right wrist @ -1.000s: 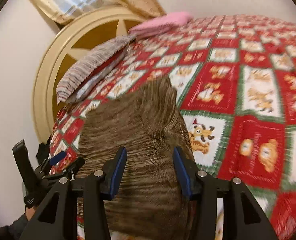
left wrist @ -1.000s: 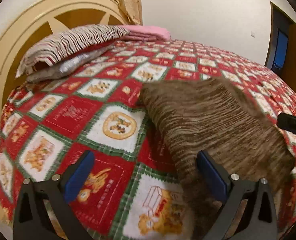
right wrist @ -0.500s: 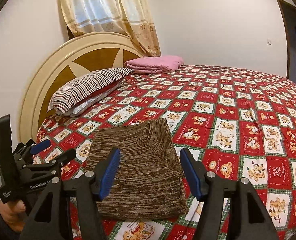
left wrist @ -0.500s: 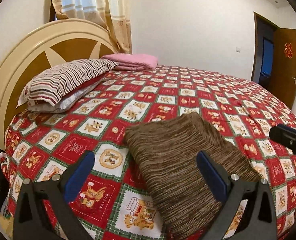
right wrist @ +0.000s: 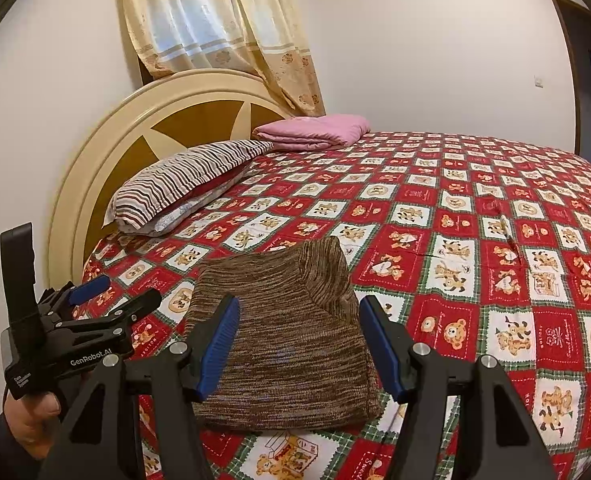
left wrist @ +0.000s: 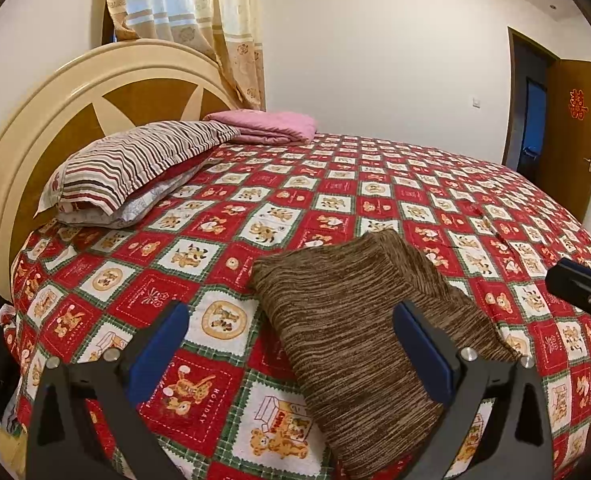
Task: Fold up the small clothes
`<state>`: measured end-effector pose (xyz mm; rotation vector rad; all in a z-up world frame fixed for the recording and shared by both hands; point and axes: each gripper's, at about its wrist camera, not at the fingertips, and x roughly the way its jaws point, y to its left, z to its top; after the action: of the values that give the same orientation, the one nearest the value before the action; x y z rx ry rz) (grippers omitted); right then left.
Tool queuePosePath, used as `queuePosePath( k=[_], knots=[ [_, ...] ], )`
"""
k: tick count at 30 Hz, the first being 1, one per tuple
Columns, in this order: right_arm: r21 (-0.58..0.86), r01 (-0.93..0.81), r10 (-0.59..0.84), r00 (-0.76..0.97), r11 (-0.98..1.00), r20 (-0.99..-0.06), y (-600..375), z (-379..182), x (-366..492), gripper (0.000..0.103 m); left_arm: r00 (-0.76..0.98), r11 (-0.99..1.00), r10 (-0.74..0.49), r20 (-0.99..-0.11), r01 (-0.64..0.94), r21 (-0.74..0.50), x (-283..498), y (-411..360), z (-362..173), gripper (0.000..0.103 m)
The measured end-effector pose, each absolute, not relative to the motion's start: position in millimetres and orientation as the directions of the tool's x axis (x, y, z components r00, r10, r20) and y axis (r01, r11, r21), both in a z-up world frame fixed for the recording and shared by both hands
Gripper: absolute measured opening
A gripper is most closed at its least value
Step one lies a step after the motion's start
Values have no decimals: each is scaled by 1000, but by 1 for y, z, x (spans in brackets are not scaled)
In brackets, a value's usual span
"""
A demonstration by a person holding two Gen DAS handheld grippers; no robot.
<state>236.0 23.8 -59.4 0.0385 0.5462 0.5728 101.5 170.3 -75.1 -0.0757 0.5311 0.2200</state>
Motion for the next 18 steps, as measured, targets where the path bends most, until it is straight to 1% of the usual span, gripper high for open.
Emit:
queuePosePath(
  k=[18],
  knots=[
    [193,-516,538,690,835,-484,24,-60,234,63,838,974,187,-513,-227,-15,102,171,-76,103]
  ],
)
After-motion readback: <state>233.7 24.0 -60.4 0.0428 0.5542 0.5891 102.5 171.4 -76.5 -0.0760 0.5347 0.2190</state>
